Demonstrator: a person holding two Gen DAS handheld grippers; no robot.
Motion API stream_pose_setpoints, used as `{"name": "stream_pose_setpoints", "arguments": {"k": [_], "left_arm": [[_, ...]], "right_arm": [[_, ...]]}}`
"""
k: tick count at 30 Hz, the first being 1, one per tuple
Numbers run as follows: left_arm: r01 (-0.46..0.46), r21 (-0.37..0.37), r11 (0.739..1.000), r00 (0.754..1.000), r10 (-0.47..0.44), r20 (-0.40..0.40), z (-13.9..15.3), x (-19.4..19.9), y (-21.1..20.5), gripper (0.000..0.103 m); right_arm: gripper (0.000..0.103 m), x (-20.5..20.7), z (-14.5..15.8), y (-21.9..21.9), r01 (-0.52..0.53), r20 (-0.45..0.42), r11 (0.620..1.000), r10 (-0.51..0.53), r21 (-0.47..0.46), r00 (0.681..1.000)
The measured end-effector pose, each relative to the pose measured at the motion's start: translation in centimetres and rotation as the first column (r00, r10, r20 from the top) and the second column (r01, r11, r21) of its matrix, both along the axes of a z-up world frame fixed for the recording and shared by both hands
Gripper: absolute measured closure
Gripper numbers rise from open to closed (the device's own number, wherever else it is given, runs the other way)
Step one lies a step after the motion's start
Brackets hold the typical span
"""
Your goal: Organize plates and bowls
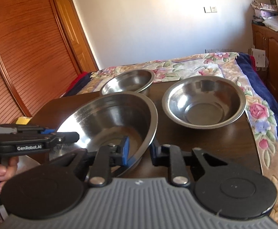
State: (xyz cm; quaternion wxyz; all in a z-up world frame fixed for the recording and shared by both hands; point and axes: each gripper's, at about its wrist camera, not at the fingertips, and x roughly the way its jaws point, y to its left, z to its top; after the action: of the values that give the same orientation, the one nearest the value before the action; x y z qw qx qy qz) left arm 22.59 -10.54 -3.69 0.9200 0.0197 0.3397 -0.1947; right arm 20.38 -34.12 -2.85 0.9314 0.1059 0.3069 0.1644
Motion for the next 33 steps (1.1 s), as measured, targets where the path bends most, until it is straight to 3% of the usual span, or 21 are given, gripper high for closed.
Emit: {"name": "stream_pose_setpoints", "arguments": {"k": [19,33], "left_arm": [[0.062,-0.047,0.997,0.996,-0.059,0.063,2.8,-5.3,-0.1,0.078],[0.111,-0.054,0.992,0.992,-0.108,0.063,1.7,-10.2,-0.6,0.077]], "right_arm": [[0.080,-4.1,2.4,-0.7,0.026,0.043,1.000,-0.025,-0.013,0.999],[0.080,-7.9,1.5,-1.3,0.060,0.041,0.997,-0.059,-0.040,0.997]]}}
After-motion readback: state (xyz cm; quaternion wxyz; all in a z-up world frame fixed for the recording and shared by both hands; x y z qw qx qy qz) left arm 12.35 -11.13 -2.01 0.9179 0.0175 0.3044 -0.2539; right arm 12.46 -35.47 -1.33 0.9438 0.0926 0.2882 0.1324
